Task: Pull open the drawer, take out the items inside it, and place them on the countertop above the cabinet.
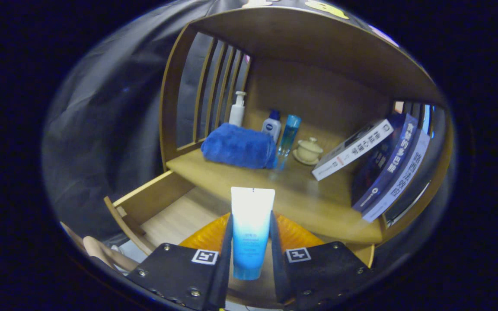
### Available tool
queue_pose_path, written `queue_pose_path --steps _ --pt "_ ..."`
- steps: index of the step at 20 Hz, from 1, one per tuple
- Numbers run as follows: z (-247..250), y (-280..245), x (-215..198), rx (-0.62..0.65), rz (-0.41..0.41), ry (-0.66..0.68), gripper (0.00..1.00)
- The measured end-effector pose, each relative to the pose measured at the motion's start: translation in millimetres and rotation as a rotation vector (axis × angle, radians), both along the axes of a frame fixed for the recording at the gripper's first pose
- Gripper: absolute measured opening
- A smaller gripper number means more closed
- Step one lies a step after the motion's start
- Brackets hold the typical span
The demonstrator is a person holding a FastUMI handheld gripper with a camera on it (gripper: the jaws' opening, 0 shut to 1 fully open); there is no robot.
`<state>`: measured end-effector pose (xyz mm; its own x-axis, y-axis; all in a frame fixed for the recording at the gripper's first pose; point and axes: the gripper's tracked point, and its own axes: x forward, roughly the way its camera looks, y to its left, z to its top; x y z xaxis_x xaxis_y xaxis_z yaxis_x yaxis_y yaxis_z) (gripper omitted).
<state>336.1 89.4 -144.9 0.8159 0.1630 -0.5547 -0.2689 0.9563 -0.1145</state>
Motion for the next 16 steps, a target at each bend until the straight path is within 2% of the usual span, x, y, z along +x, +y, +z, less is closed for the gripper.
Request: queue_pose_path --steps 7,16 --pt "4 -11 61 -0.018 -0.108 -0.079 0.43" --pt "-35 -8 106 -0.045 -0.187 -0.027 0.43"
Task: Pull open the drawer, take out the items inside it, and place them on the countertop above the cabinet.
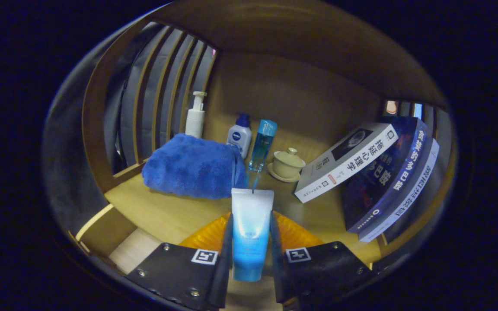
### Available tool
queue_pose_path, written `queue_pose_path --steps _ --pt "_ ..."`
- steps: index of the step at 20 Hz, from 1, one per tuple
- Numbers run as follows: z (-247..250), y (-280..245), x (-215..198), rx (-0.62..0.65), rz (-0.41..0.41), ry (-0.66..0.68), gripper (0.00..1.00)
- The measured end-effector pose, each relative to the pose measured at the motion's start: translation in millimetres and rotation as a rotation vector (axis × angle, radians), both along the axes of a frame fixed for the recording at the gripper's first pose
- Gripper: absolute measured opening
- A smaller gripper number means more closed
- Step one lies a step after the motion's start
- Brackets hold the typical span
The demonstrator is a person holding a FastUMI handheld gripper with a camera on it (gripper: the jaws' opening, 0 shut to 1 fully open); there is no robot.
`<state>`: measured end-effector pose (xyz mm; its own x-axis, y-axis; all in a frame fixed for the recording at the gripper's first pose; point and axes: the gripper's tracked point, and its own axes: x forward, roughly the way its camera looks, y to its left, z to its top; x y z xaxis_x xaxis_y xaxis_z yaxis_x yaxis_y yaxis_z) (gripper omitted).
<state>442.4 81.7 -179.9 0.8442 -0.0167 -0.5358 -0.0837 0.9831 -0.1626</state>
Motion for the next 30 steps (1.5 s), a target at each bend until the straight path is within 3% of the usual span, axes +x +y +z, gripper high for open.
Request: queue_pose_path --steps 6,16,21,24,30 --pt "-35 -3 12 0.016 -0.059 0.052 0.42" --pt "-37 -10 29 0.018 -0.088 -0.021 0.47" --pt "9 -15 21 0.015 -0.061 -0.183 0.5" --pt "46 -14 -4 0.037 -0.046 -0.264 0.5" --pt "105 -6 -91 0.107 0.027 -0.383 0.86"
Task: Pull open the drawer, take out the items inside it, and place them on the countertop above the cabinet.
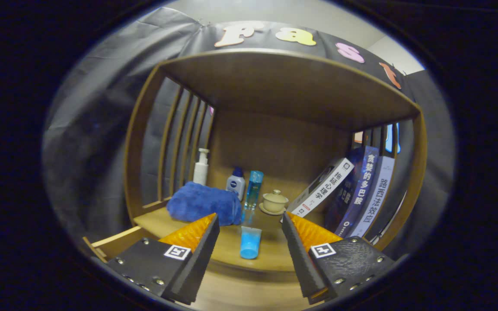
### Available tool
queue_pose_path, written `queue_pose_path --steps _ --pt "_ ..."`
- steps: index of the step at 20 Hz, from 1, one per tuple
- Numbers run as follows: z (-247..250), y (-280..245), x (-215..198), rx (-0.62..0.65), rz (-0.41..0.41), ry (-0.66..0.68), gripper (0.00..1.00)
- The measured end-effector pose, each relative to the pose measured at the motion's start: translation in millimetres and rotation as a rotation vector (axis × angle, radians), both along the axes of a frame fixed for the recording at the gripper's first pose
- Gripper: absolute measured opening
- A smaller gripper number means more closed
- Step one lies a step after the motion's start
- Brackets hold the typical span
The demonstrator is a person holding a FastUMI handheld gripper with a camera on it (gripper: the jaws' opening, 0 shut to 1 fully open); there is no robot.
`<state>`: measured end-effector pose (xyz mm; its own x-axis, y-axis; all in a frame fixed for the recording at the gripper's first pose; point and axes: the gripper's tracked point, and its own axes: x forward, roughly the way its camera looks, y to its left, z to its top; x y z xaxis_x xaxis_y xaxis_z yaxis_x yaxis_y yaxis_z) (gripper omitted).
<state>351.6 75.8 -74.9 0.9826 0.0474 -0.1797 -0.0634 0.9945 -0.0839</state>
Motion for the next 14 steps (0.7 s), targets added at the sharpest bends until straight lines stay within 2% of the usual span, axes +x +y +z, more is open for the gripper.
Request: queue_pose_path --steps 3,6,11,14 --pt "12 5 -46 0.029 0.029 -0.03 0.84" --pt "1 2 -94 0.055 0.037 -0.023 0.99" --pt "-39 -5 -158 0.035 0.022 0.011 0.98" --pt "-62 -9 -182 0.054 -0.007 0.041 0.98"
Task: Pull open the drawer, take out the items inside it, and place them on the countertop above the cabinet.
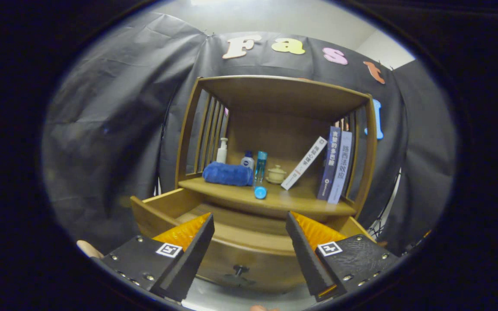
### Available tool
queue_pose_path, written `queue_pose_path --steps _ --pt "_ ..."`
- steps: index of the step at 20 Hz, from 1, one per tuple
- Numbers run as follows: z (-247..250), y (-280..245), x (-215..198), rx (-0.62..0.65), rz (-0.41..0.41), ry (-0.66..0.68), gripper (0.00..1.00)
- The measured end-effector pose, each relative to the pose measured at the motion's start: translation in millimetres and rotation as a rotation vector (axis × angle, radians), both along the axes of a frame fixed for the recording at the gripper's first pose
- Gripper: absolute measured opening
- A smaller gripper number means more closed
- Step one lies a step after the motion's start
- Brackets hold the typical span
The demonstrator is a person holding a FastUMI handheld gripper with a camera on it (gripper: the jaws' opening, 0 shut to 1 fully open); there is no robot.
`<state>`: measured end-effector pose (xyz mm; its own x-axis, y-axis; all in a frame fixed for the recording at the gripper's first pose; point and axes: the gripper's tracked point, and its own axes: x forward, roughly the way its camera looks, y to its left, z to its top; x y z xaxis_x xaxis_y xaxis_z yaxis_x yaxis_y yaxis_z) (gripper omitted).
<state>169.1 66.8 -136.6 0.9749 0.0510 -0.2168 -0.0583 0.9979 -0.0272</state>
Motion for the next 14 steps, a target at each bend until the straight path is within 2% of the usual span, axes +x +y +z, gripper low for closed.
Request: queue_pose_path --steps 6,14 --pt "-57 -14 -17 0.036 -0.092 0.086 0.98" --pt "-83 -14 -5 -0.013 -0.149 0.09 0.98"
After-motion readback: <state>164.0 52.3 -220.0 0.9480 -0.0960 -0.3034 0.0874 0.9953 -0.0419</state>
